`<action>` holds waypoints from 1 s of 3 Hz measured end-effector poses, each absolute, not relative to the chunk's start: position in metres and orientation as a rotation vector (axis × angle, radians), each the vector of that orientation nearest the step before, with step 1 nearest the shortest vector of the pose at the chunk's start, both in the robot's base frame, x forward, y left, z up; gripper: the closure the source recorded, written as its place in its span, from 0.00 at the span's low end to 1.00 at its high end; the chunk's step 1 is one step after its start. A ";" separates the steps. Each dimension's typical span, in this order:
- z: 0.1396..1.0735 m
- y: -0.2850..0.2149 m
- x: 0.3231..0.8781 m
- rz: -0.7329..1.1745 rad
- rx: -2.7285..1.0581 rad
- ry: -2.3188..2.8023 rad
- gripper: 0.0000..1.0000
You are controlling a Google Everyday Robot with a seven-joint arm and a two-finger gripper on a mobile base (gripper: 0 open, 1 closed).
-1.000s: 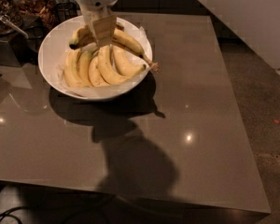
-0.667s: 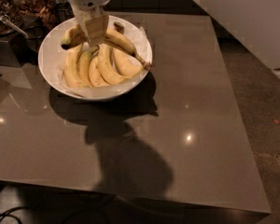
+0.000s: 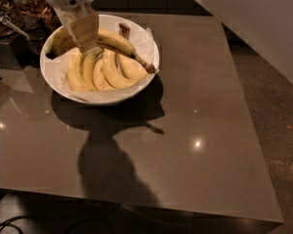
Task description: Pick banana from white bowl
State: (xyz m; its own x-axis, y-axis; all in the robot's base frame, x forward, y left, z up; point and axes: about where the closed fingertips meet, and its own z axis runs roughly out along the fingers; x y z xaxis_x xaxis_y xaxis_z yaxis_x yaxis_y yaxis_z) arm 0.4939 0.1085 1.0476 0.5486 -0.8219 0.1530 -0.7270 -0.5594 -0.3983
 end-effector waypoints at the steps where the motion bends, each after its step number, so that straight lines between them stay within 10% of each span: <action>1: 1.048 0.108 0.494 -0.470 -2.499 1.285 1.00; 3: 1.052 0.132 0.494 -0.467 -2.523 1.232 1.00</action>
Offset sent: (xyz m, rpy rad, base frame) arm -0.0139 -0.0007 -0.0122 -0.1205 0.0784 0.0153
